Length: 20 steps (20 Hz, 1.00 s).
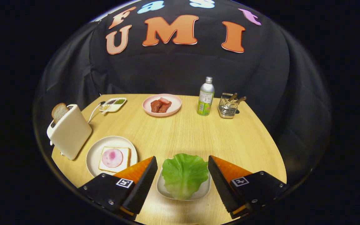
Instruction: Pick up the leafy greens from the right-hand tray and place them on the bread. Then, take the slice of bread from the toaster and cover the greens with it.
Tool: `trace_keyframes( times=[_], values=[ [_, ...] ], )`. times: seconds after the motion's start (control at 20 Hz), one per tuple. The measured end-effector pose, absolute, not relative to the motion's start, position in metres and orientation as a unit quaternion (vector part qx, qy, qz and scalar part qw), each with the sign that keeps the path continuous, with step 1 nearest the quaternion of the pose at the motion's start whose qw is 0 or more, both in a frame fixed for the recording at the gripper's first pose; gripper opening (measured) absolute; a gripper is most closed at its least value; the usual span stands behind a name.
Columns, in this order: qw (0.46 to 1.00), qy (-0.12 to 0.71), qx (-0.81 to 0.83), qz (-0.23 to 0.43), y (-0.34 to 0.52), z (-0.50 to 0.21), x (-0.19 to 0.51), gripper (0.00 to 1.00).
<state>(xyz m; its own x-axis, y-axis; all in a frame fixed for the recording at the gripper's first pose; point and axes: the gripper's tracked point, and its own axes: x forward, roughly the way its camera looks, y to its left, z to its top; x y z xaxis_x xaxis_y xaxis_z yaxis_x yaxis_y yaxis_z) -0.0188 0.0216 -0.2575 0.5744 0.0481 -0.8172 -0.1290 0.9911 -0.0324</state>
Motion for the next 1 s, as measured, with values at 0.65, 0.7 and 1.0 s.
trace_keyframes(
  times=[0.65,0.7,1.0],
  values=[
    [0.791,0.610,-0.008,0.046,0.021,-0.350,-0.053,0.92],
    [0.787,0.616,-0.007,0.039,0.018,-0.354,-0.054,0.88],
    [0.776,0.630,-0.004,0.015,0.011,-0.371,-0.052,0.71]
  ],
)
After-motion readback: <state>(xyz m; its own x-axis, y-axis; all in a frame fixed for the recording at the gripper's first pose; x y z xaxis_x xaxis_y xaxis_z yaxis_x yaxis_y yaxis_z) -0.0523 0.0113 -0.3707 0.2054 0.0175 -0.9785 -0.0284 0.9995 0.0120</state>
